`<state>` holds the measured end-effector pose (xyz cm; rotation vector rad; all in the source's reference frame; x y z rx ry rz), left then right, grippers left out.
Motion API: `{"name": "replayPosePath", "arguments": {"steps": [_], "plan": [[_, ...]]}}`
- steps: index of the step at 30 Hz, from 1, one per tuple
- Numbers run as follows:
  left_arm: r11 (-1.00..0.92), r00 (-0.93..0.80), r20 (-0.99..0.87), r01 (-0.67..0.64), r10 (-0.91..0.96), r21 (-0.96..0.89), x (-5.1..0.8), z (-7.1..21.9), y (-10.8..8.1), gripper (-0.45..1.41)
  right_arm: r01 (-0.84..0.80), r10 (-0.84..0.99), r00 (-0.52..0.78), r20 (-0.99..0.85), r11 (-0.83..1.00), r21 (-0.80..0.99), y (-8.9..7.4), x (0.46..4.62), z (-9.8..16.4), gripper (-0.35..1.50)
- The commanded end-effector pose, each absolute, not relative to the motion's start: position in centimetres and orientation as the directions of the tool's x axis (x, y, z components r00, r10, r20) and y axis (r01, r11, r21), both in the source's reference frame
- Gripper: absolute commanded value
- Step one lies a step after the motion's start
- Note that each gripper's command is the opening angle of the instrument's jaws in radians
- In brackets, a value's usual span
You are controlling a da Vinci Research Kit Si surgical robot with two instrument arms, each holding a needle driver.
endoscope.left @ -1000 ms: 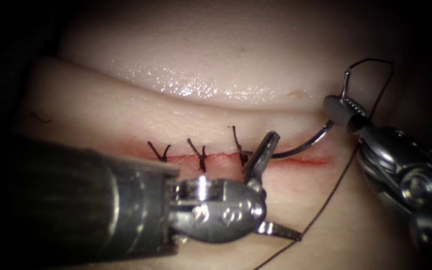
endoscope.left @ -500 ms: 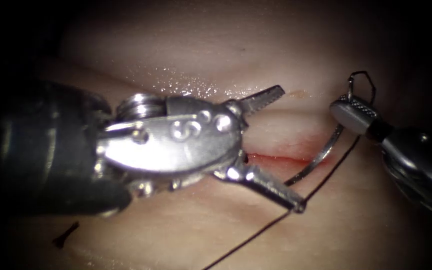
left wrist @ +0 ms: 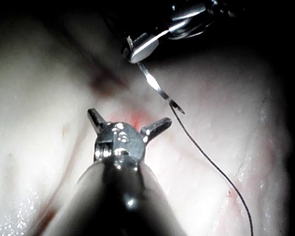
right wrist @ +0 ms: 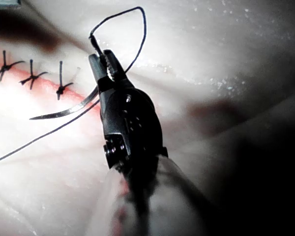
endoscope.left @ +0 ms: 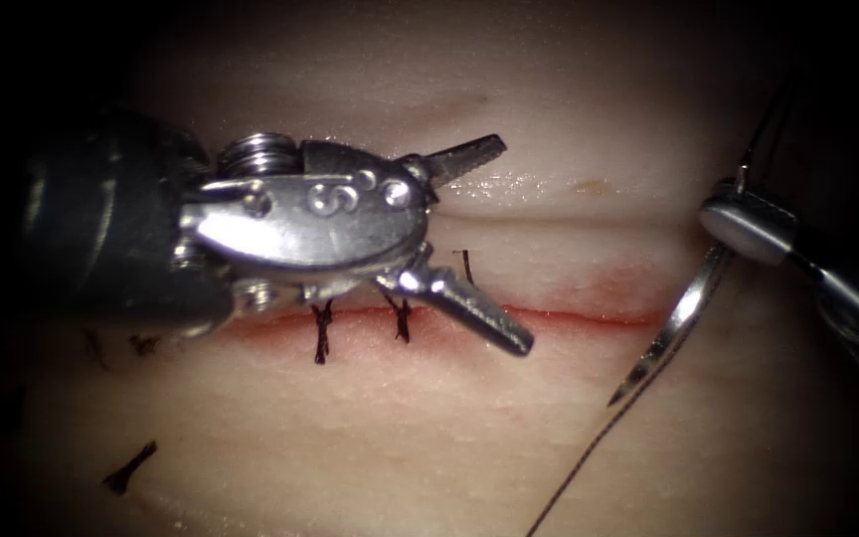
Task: Wound Closure
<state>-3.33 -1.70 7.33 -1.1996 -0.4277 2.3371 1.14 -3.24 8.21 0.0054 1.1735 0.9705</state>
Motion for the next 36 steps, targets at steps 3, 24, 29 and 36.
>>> {"name": "replayPosePath", "arguments": {"steps": [3, 24, 29, 36], "plan": [[-0.829, -0.492, -0.671, -0.255, 0.555, -0.498, -3.36, 7.3, -1.7, 1.11, -0.631, 0.636, 0.046, -0.77, 0.617, 0.471, -3.2, 1.01, 8.3, -0.35], [-0.712, -0.373, -0.63, -0.135, 0.681, -0.689, -3.67, 7.4, -1.7, 1.1, -0.699, 0.54, 0.173, -0.824, 0.657, 0.283, -3.1, -0.62, 7.9, -0.35], [-0.679, -0.352, -0.612, -0.099, 0.708, -0.728, -3.77, 7.4, -1.7, 1.05, -0.652, 0.603, 0.057, -0.796, 0.627, 0.427, -3.1, -0.12, 8.0, -0.35], [-0.678, -0.351, -0.63, -0.02, 0.693, -0.735, -3.64, 7.5, -1.8, 0.34, -0.61, 0.695, -0.015, -0.719, 0.563, 0.557, -3.1, 0.61, 8.0, -0.35]]}}
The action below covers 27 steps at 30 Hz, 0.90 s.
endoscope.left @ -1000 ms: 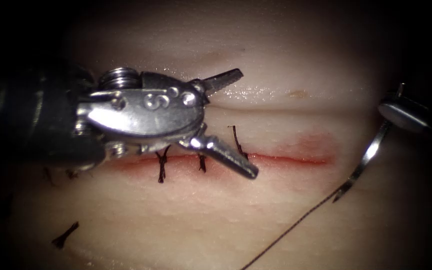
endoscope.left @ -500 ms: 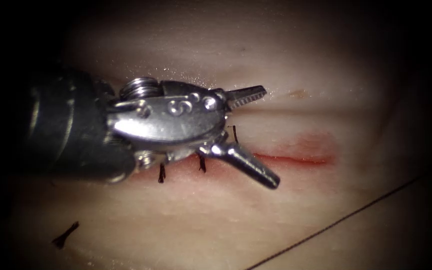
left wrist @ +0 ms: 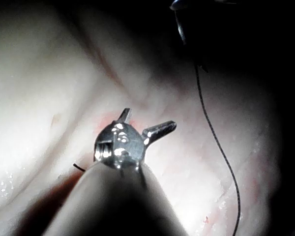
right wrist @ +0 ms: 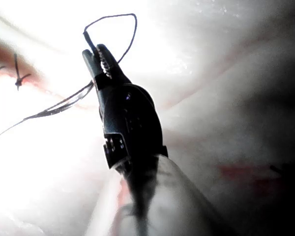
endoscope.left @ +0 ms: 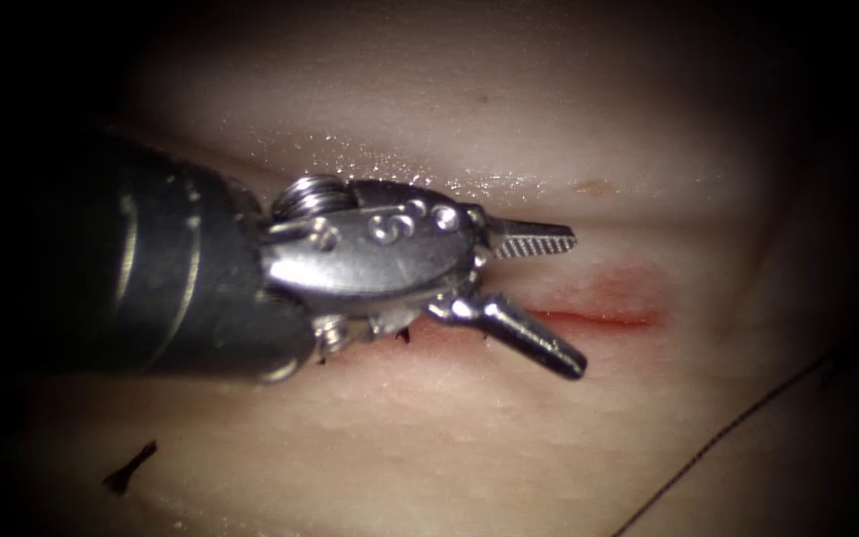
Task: Wound Closure
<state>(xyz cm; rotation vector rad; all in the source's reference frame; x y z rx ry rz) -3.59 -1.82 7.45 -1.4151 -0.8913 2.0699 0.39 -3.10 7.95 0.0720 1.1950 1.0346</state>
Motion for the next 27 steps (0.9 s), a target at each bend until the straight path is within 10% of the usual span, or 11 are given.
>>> {"name": "replayPosePath", "arguments": {"steps": [1, 8, 27], "plan": [[-0.679, -0.348, -0.634, -0.013, 0.691, -0.734, -3.62, 7.51, -1.84, 0.34, -0.605, 0.701, -0.008, -0.713, 0.564, 0.562, -3.1, 0.67, 8.03, -0.35], [-0.619, -0.329, -0.581, -0.012, 0.745, -0.786, -3.54, 7.56, -1.81, 0.74, -0.577, 0.705, -0.022, -0.709, 0.57, 0.585, -3.06, 1.04, 8.23, -0.35], [-0.582, -0.321, -0.557, 0.023, 0.766, -0.813, -3.59, 7.84, -1.88, 0.88, -0.519, 0.539, 0.089, -0.837, 0.743, 0.423, -3.11, 1.48, 8.36, -0.35]]}}
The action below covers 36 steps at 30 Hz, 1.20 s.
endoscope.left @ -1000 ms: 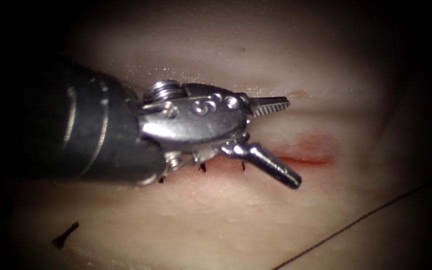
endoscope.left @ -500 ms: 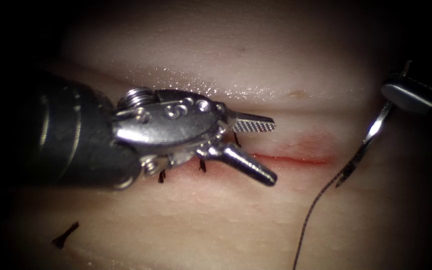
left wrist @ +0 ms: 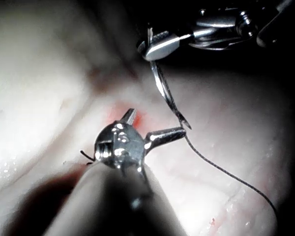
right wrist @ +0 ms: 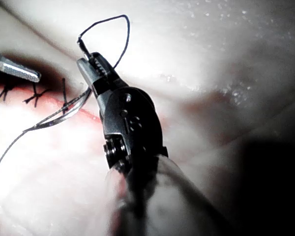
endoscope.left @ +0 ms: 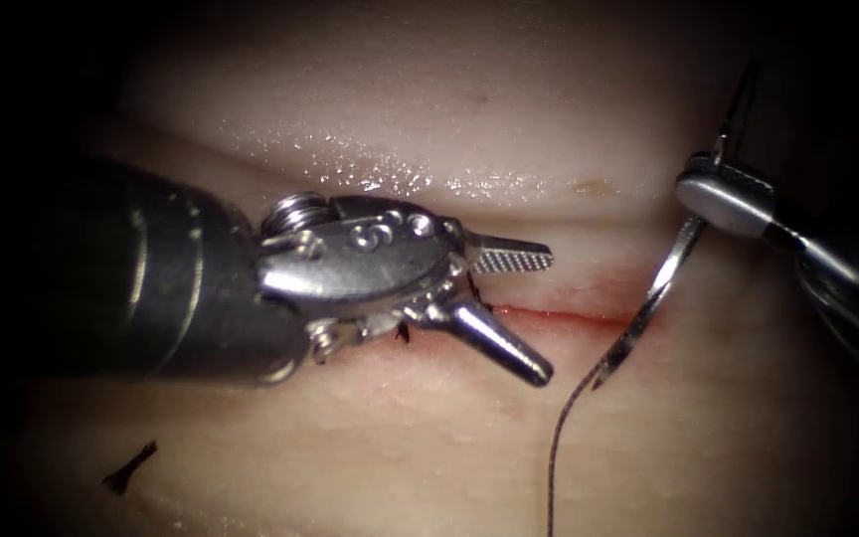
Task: Wound Closure
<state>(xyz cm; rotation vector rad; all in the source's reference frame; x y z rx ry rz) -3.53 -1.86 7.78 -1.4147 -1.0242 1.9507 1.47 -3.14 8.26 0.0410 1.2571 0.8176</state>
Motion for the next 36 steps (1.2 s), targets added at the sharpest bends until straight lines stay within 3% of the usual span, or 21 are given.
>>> {"name": "replayPosePath", "arguments": {"steps": [1, 7, 16, 23, 28, 30, 36], "plan": [[-0.584, -0.323, -0.559, 0.023, 0.764, -0.812, -3.57, 7.86, -1.88, 0.88, -0.501, 0.498, 0.141, -0.856, 0.781, 0.372, -3.11, 1.49, 8.36, -0.35], [-0.582, -0.326, -0.554, 0.012, 0.766, -0.813, -3.52, 7.91, -1.89, 0.88, -0.452, 0.314, 0.258, -0.914, 0.875, 0.174, -3.11, 1.54, 8.37, -0.35], [-0.579, -0.327, -0.55, 0.012, 0.768, -0.815, -3.51, 7.92, -1.9, 0.88, -0.558, 0.232, 0.25, -0.94, 0.828, 0.055, -3.18, 1.74, 8.42, -0.35], [-0.579, -0.328, -0.546, -0.001, 0.771, -0.816, -3.48, 7.96, -1.88, 0.86, -0.523, 0.214, 0.308, -0.927, 0.852, 0.023, -3.12, 1.78, 8.48, -0.35], [-0.587, -0.329, -0.548, -0.023, 0.769, -0.81, -3.47, 8.04, -1.84, 0.86, -0.417, 0.072, 0.423, -0.903, 0.9, -0.123, -3.1, 1.8, 8.49, -0.35], [-0.58, -0.328, -0.539, -0.033, 0.776, -0.814, -3.46, 8.08, -1.81, 0.86, -0.294, -0.062, 0.479, -0.876, 0.928, -0.227, -3.1, 1.85, 8.49, -0.35], [-0.579, -0.33, -0.537, -0.037, 0.776, -0.815, -3.46, 8.11, -1.84, 0.86, -0.203, -0.179, 0.523, -0.833, 0.923, -0.326, -3.13, 1.97, 8.5, -0.35]]}}
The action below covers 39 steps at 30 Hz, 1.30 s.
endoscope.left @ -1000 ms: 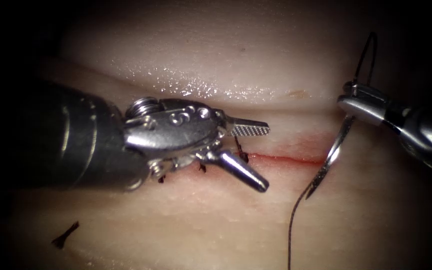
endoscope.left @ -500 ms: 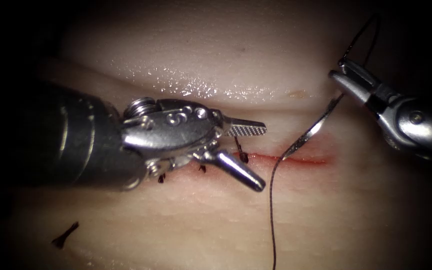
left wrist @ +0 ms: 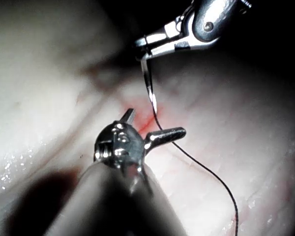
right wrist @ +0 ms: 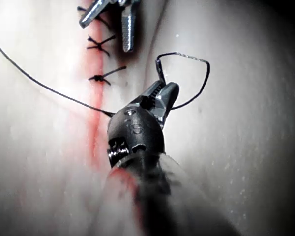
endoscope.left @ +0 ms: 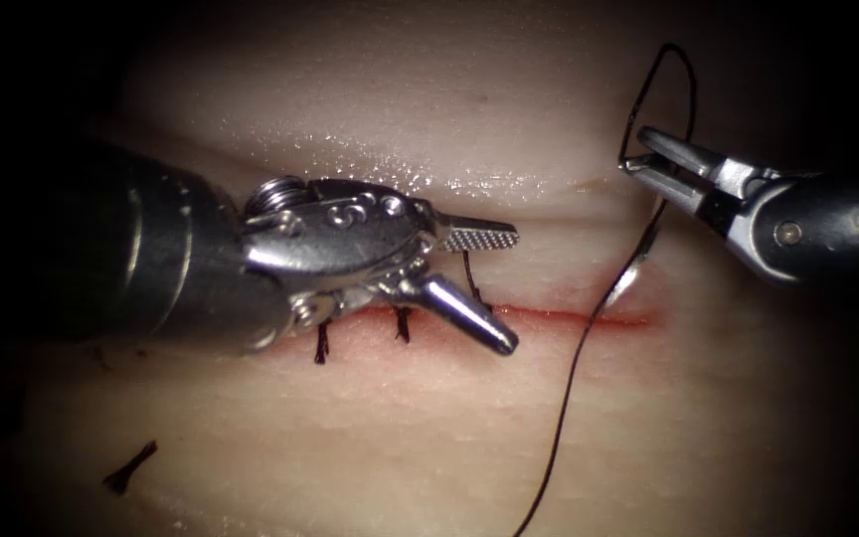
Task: Wound Closure
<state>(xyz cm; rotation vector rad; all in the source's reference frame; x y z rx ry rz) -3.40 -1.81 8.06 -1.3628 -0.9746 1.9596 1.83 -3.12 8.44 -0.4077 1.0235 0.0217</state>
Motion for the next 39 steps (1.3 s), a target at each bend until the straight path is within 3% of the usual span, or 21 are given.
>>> {"name": "replayPosePath", "arguments": {"steps": [1, 14, 20, 28, 39], "plan": [[-0.58, -0.33, -0.537, -0.037, 0.776, -0.814, -3.46, 8.12, -1.85, 0.86, -0.192, -0.201, 0.528, -0.825, 0.918, -0.347, -3.14, 1.99, 8.5, -0.35], [-0.583, -0.336, -0.538, -0.045, 0.773, -0.811, -3.37, 8.14, -1.91, 0.86, -0.193, -0.381, 0.477, -0.792, 0.833, -0.518, -3.19, 2.14, 8.73, -0.35], [-0.589, -0.336, -0.536, -0.076, 0.774, -0.804, -3.31, 8.16, -1.87, 0.86, -0.386, -0.172, 0.282, -0.944, 0.88, -0.275, -3.18, 2.0, 8.72, -0.35], [-0.587, -0.332, -0.525, -0.12, 0.784, -0.801, -3.27, 8.26, -1.7, 0.86, -0.424, 0.06, 0.118, -0.991, 0.905, 0.004, -3.15, 1.85, 8.59, -0.35], [-0.511, -0.329, -0.444, -0.152, 0.834, -0.846, -3.59, 8.38, -1.61, 1.2, -0.388, 0.068, 0.016, -0.998, 0.92, 0.057, -3.24, 2.06, 8.5, -0.35]]}}
